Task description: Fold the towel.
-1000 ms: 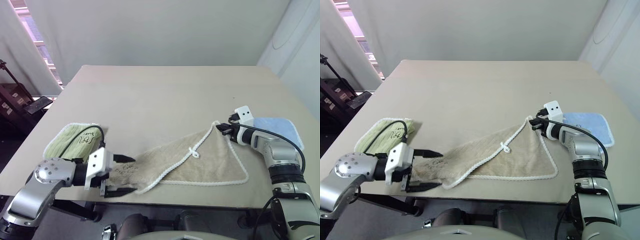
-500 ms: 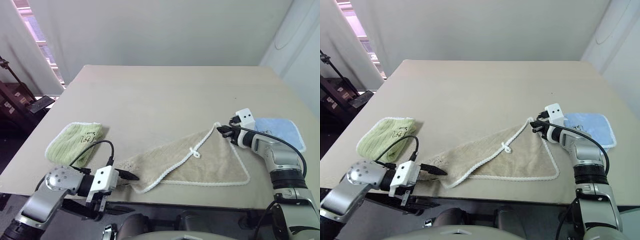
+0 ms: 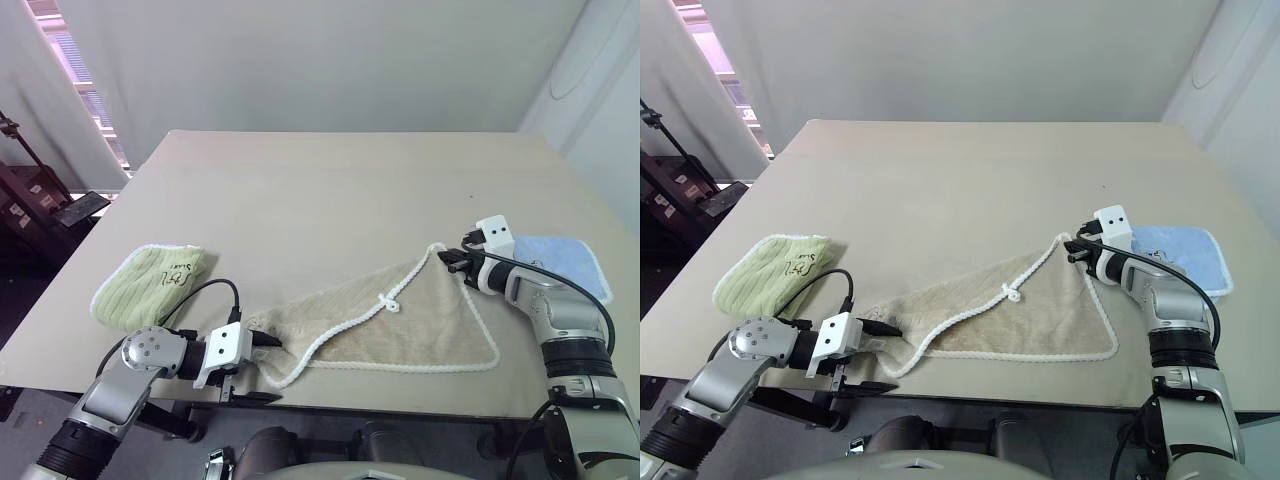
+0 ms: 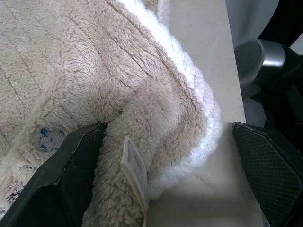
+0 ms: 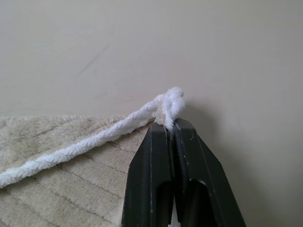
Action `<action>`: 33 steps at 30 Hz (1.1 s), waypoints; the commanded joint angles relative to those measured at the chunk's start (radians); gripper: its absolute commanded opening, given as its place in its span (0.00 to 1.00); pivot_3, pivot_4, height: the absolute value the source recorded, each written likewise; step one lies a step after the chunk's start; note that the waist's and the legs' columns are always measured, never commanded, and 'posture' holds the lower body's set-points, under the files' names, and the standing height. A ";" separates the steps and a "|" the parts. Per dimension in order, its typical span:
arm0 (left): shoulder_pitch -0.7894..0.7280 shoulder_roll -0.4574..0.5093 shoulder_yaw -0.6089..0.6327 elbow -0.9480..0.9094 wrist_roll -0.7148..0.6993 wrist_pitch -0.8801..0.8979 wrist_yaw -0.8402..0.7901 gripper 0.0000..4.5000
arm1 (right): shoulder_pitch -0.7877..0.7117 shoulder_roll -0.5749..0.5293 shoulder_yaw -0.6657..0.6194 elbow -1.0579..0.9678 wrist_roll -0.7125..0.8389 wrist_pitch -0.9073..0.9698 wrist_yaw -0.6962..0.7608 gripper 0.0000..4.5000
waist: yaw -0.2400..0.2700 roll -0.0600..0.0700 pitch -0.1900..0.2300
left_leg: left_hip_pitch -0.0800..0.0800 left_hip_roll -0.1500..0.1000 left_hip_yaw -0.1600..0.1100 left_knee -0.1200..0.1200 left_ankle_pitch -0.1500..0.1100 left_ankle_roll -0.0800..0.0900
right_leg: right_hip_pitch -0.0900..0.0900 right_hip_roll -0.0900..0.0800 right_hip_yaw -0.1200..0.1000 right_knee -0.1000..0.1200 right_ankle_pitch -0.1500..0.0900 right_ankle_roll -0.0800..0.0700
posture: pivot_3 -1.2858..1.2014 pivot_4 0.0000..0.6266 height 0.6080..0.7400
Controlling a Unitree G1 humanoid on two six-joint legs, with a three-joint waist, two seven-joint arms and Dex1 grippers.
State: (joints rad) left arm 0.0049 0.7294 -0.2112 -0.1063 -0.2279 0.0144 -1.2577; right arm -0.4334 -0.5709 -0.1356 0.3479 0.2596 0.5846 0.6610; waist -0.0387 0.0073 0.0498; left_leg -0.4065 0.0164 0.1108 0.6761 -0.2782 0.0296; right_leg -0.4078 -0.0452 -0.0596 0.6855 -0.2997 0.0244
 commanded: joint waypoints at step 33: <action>0.019 0.095 -0.058 -0.049 0.064 -0.106 -0.055 0.41 | 0.018 -0.013 -0.032 -0.062 0.017 -0.001 -0.018 0.00 | -0.001 0.000 0.000 | 0.000 0.000 0.000 0.000 0.000 0.000 | 0.000 0.001 0.000 0.001 0.000 0.001 | 0.52 0.00 0.88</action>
State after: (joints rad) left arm 0.0267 0.8315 -0.2579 -0.1749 -0.1955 -0.0379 -1.3202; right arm -0.4057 -0.5710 -0.1418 0.3342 0.2603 0.5845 0.6457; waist -0.0398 0.0072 0.0500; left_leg -0.4061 0.0164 0.1109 0.6763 -0.2781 0.0297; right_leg -0.4075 -0.0441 -0.0596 0.6859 -0.2999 0.0250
